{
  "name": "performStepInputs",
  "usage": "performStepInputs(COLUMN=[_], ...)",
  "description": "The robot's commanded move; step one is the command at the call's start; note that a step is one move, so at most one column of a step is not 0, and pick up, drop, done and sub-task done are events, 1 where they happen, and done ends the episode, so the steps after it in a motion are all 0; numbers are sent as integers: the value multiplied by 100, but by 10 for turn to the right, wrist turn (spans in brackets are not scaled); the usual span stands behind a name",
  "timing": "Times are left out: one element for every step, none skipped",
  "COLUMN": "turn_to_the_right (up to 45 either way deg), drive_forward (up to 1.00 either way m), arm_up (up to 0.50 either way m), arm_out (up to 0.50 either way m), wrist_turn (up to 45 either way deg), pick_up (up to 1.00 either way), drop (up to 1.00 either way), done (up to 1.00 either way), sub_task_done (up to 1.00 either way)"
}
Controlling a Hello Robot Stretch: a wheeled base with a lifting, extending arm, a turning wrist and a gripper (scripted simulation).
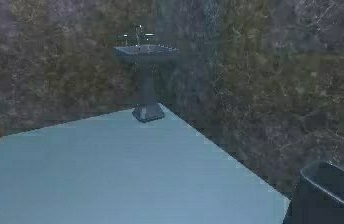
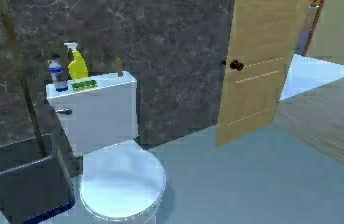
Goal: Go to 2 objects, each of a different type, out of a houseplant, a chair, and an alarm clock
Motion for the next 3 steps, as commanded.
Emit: performStepInputs(turn_to_the_right=[450,450,450], drive_forward=[0,0,0], arm_up=[0,0,0], arm_out=[0,0,0], wrist_turn=[0,0,0], pick_up=[0,0,0], drop=[0,0,0], done=[0,0,0], sub_task_done=[0,0,0])
